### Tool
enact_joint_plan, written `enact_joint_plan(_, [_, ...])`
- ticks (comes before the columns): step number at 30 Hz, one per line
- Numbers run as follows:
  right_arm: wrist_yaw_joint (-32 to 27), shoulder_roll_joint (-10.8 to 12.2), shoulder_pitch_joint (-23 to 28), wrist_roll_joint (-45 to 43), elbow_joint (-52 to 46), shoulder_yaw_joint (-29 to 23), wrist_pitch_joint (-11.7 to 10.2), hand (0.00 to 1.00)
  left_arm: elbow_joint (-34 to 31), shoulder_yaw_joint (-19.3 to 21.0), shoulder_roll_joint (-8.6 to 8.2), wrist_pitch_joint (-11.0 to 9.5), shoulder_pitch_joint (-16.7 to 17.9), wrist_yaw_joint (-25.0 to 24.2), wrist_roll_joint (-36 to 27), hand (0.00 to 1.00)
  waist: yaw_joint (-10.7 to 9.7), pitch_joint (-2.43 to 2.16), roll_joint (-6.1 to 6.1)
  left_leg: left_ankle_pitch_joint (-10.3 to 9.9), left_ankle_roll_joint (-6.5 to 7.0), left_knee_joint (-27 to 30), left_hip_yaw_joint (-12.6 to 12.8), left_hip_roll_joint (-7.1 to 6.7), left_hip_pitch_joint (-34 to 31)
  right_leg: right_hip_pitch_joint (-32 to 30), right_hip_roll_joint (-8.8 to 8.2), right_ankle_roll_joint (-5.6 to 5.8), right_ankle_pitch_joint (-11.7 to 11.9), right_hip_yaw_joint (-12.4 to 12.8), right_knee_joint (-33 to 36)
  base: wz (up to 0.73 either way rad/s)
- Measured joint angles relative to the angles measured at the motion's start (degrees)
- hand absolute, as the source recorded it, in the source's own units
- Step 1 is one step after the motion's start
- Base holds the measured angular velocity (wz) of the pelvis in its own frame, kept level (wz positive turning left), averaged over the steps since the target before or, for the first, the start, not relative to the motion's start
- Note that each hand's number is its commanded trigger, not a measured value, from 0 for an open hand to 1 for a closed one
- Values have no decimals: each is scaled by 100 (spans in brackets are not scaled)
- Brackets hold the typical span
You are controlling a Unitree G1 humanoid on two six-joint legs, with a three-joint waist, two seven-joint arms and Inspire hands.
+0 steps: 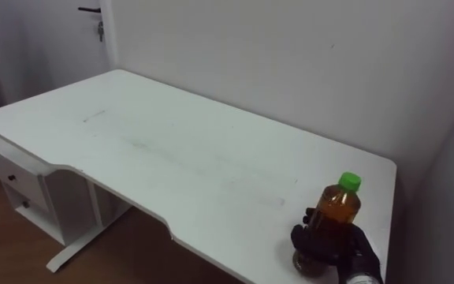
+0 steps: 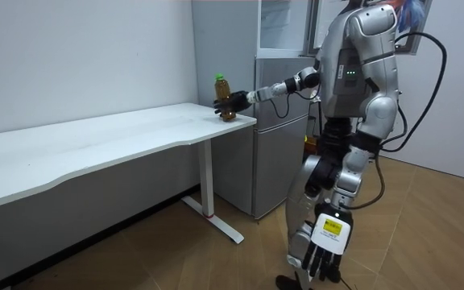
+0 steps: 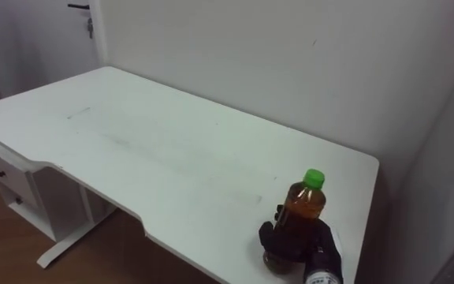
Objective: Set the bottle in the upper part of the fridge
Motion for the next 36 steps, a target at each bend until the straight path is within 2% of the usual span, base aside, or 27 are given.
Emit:
enact_joint_plan(3, [39, 0, 0, 1, 0, 0, 35, 100, -2, -1, 1, -2, -1, 1, -110, 0, -3, 18, 28, 0, 0, 17, -2, 1, -2, 2, 0, -2, 1, 1, 9, 0])
enact_joint_plan(9, [53, 1, 1, 31, 0, 2, 56, 100, -8, -4, 4, -4, -4, 28, -112, 0, -12, 16, 25, 0, 0, 45, -33, -1, -24, -5, 2, -2, 1, -14, 17, 0])
enact_joint_plan(13, [-38, 1, 20, 21, -72, -55, 117, 100, -4, 18, 3, -13, 7, 116, -106, 0, -14, 3, 19, 0, 1, 51, -33, -1, -42, -23, 0, -2, 1, -17, 16, 0])
enact_joint_plan(16, [-168, -2, 103, 23, -318, -101, 129, 100, -3, 55, 3, -92, 65, 121, -107, 0, -28, -17, 25, 2, 4, 39, -15, 1, -34, -36, -3, -2, 1, 2, 17, -2])
enact_joint_plan(17, [-162, -10, 137, 21, -528, -102, 129, 100, 1, 67, 4, -117, 96, 121, -105, 0, -106, -38, 20, 6, 4, 43, -3, 7, -46, -69, -5, -3, 2, 15, 34, -6])
enact_joint_plan(19, [-118, -31, 177, 35, -867, -98, 129, 100, 43, 77, 4, -128, 109, 121, -106, 0, -189, -48, 31, 21, 3, 32, 54, 10, -27, -79, -9, -4, 3, 40, 42, -11])
enact_joint_plan(22, [-21, -148, 376, 23, -1478, -95, 128, 100, 232, 249, 4, -252, 73, 202, -119, 0, -213, -75, 0, 23, 2, -65, 197, 41, 119, -41, -8, -8, 7, 179, 55, -20])
enact_joint_plan(24, [-9, -235, 529, -24, -1897, -100, 128, 100, 251, 326, 4, -277, 63, 268, -112, 0, -311, -102, -33, 21, 2, -83, 211, 46, 157, -19, -11, -8, 7, 192, 54, -12])
enact_joint_plan(26, [117, -454, 655, -17, -2346, -116, 128, 100, 258, 403, 2, -370, 21, 285, -111, 0, -379, -107, -46, 11, 4, -115, 324, 91, 194, -23, 1, -26, 29, 282, 59, -23])
enact_joint_plan(29, [259, -644, 802, -15, -2911, -206, 128, 100, 309, 471, -24, -420, 22, 342, -114, 0, -571, -113, -44, 13, 5, -153, 437, 122, 273, -25, 9, -44, 50, 430, 77, -23])
enact_joint_plan(33, [419, -659, 952, -13, -3282, -557, 117, 100, 451, 483, -23, -482, 20, 420, -132, 0, -677, -117, -26, 11, 7, -204, 615, 170, 424, 3, 36, -55, 93, 657, 89, -30])
enact_joint_plan(36, [525, -677, 996, -114, -3450, -738, 112, 100, 526, 538, -20, -519, 3, 421, -164, 0, -848, -112, -14, 10, 9, -229, 711, 198, 485, 1, 57, -68, 124, 803, 92, -18])
